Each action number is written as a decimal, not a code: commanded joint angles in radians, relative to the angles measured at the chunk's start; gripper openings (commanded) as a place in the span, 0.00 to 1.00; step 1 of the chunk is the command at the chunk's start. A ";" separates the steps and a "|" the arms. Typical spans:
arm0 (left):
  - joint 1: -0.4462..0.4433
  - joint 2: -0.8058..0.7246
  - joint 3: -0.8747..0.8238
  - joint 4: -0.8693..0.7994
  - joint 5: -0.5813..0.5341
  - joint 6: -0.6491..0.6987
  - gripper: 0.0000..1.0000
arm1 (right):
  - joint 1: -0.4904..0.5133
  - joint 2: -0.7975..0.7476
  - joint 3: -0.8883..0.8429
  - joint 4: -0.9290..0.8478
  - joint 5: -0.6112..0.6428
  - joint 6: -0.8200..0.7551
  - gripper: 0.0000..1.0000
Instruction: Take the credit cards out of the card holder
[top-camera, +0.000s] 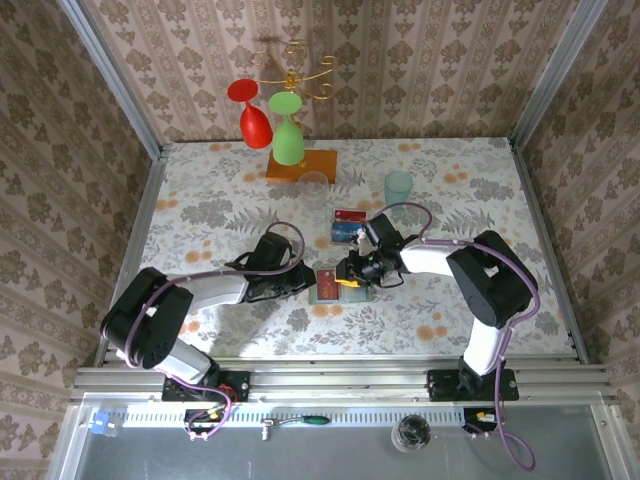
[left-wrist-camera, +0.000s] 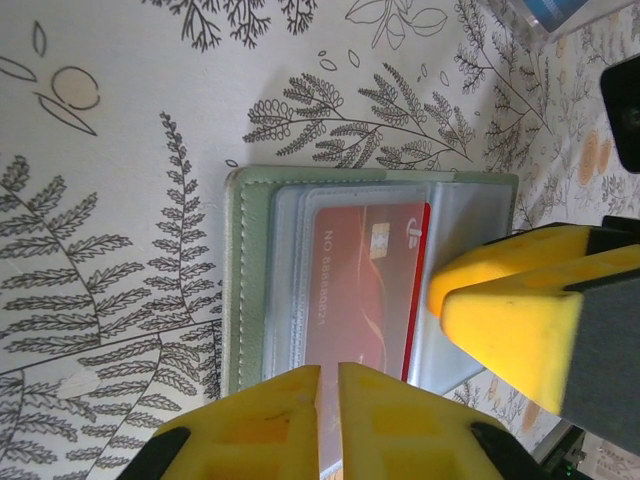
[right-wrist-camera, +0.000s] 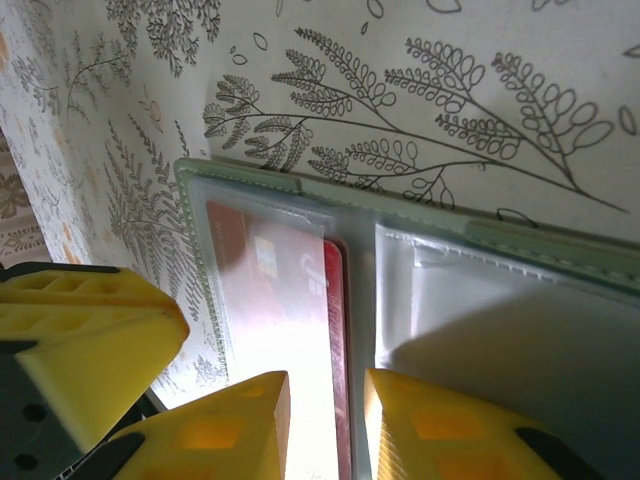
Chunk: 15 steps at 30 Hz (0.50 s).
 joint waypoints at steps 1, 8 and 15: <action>-0.006 0.021 0.003 0.030 0.016 0.016 0.11 | 0.003 -0.041 0.029 -0.036 0.019 -0.001 0.26; -0.008 0.046 0.002 0.051 0.022 0.013 0.07 | 0.010 -0.038 0.041 -0.030 0.008 0.011 0.26; -0.008 0.057 0.000 0.051 0.019 0.015 0.05 | 0.018 -0.025 0.051 -0.022 0.000 0.017 0.26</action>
